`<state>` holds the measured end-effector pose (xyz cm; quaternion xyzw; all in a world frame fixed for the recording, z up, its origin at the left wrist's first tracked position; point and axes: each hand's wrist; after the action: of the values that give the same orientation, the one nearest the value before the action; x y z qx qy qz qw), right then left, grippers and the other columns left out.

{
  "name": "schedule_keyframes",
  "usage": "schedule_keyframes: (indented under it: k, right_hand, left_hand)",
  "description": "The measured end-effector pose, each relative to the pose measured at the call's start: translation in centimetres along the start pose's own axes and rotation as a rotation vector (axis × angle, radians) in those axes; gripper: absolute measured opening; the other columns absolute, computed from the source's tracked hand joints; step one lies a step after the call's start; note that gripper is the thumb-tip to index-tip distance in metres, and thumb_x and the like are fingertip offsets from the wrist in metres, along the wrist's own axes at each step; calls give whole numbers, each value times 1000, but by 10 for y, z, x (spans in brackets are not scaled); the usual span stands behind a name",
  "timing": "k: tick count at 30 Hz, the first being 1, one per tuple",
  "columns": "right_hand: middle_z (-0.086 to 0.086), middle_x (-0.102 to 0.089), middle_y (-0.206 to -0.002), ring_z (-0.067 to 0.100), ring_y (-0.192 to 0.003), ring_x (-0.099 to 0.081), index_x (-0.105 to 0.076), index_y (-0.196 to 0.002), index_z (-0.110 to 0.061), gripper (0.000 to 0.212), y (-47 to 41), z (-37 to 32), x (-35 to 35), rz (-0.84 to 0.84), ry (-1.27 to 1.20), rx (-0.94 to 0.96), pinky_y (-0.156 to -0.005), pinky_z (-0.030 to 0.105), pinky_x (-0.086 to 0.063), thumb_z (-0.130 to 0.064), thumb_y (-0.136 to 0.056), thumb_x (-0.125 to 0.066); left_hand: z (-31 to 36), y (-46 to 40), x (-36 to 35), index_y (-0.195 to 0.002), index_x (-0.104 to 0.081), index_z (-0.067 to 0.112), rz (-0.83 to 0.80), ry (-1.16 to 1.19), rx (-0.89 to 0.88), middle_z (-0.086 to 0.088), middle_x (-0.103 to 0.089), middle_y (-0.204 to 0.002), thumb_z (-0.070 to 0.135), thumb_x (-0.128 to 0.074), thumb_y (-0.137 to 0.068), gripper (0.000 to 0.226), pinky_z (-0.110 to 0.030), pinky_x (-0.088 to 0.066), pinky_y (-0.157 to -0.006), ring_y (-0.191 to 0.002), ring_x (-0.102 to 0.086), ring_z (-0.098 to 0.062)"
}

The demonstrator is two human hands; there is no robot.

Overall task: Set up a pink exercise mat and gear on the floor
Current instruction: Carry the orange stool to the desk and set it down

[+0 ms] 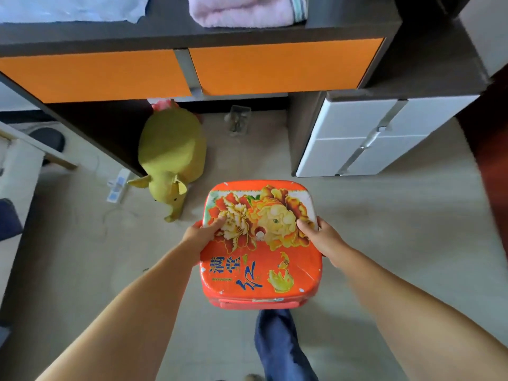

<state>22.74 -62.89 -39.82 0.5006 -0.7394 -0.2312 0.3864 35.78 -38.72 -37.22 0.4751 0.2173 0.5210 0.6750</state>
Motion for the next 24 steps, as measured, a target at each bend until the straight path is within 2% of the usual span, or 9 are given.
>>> schedule_keyframes:
  k: [3,7,11,15,18,24]
  right_hand:
    - [2,-65,-111,25,-104,-65,-52,-129,-25,54,-45,-17,-1,-15,7,-12,-88,37,-53,-57,-86,-55]
    - [2,-67,-114,25,-102,-66,-54,-126,-26,52,-102,-25,-12,-2,-4,-10,-88,37,-54,-56,-84,-59]
    - [0,-71,-109,22,-97,-69,-58,-122,-29,48,-157,-28,-29,10,-34,7,-91,42,-55,-54,-81,-64]
    - [-1,-70,-112,22,-99,-68,-56,-126,-29,50,-199,-21,-47,11,-61,6,-91,40,-55,-53,-83,-63]
    - [0,-69,-113,22,-100,-68,-55,-129,-28,50,-216,-15,-54,19,-81,4,-90,38,-55,-50,-85,-63]
    - [0,-69,-113,23,-101,-67,-54,-126,-30,47,-228,-8,-59,10,-61,-25,-92,42,-55,-50,-85,-63]
  left_hand:
    - [21,-36,-7,-119,-55,13,-2,32,5,-6,-68,-86,43,-73,-79,53,-33,-54,-56,-71,-67,-21]
    - [34,-89,-11,-115,-58,15,45,49,-10,-9,-69,-100,42,-75,-78,49,-37,-55,-74,-81,-67,-25]
    - [42,-147,-11,-110,-60,17,81,73,-43,-11,-69,-99,40,-75,-78,42,-39,-56,-80,-79,-69,-26]
    - [41,-197,-14,-119,-59,18,96,80,-57,-12,-71,-105,43,-75,-77,52,-47,-56,-89,-93,-70,-32]
    - [42,-215,-17,-122,-57,19,84,82,-51,-11,-70,-107,43,-74,-78,52,-44,-56,-87,-90,-70,-29]
    - [38,-231,-19,-127,-53,20,75,73,-15,-8,-68,-107,42,-73,-80,56,-37,-55,-78,-85,-67,-26]
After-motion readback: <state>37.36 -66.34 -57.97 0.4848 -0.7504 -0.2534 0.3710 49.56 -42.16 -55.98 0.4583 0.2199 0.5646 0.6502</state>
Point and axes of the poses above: each hand's wrist, its own y-axis away from the middle knuckle, its own x-axis out of the back of the hand, z = x × y
